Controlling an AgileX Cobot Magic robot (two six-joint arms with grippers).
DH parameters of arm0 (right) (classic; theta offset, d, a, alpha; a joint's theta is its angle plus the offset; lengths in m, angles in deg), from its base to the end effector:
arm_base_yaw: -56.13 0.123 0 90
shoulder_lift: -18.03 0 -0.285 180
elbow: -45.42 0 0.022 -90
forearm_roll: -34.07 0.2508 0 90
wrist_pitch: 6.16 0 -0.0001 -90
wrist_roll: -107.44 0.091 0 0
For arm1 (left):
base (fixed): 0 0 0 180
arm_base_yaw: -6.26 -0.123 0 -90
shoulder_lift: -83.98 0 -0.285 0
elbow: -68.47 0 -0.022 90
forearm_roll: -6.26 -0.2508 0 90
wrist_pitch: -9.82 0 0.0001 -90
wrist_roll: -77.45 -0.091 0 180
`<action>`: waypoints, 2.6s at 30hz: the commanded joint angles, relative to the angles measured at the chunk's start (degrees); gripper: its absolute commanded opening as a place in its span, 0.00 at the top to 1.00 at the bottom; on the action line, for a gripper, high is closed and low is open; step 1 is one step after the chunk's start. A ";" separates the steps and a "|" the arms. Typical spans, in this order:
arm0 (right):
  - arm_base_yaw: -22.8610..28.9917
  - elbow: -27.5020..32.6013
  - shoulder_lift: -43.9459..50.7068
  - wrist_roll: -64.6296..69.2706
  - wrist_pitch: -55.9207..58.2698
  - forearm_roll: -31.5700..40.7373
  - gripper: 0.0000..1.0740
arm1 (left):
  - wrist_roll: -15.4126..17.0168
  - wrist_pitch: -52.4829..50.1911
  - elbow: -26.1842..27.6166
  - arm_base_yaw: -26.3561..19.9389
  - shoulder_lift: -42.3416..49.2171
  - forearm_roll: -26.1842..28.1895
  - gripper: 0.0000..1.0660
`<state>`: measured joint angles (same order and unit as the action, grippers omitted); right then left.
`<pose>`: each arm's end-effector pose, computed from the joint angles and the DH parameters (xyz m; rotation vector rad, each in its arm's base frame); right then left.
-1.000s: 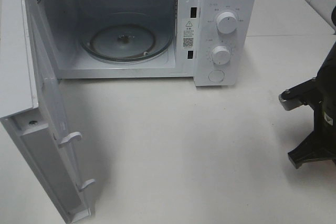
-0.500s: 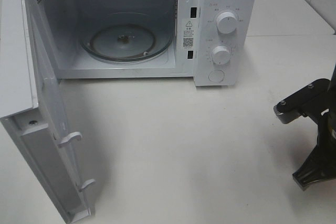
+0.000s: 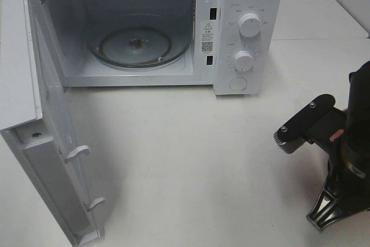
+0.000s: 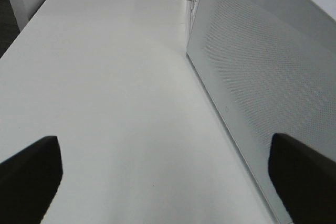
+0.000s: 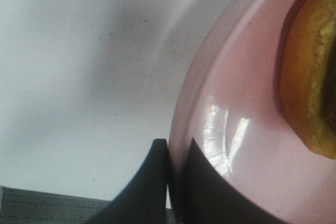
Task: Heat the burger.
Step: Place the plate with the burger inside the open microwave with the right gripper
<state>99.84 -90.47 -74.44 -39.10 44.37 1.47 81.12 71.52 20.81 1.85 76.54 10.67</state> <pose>0.1688 0.1090 0.1580 -0.8257 2.8002 -0.5902 -0.0080 -0.0068 0.2805 -0.1382 2.0325 -0.0838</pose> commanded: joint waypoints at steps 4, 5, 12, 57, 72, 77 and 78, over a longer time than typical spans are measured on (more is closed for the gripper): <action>7.39 0.23 0.92 -0.80 3.15 -2.46 1.00 | 0.11 -0.63 0.06 0.11 1.03 0.17 0.06; 7.39 0.23 0.92 -0.80 3.15 -2.46 1.00 | 0.11 -0.63 0.06 0.11 1.03 0.17 0.06; 15.41 0.23 0.92 -2.06 2.75 -2.64 1.00 | 0.11 -0.63 0.06 0.11 1.03 0.17 0.06; 24.35 0.23 0.92 -29.39 -16.21 -10.60 1.00 | 0.11 -0.63 0.06 0.11 1.03 0.17 0.06; 21.77 -0.46 0.92 -42.63 -23.03 -10.43 1.00 | 0.11 -0.63 0.06 0.11 1.03 0.17 0.06; 17.48 -2.01 0.92 -48.19 -24.52 -9.97 1.00 | 0.11 -0.63 0.06 0.11 1.03 0.17 0.06; 17.48 -2.01 0.92 -48.19 -24.52 -9.97 1.00 | 0.11 -0.63 0.06 0.11 1.03 0.17 0.06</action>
<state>117.83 -91.56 -74.15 -85.96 21.23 -7.01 81.12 71.52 20.81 1.85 76.54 10.67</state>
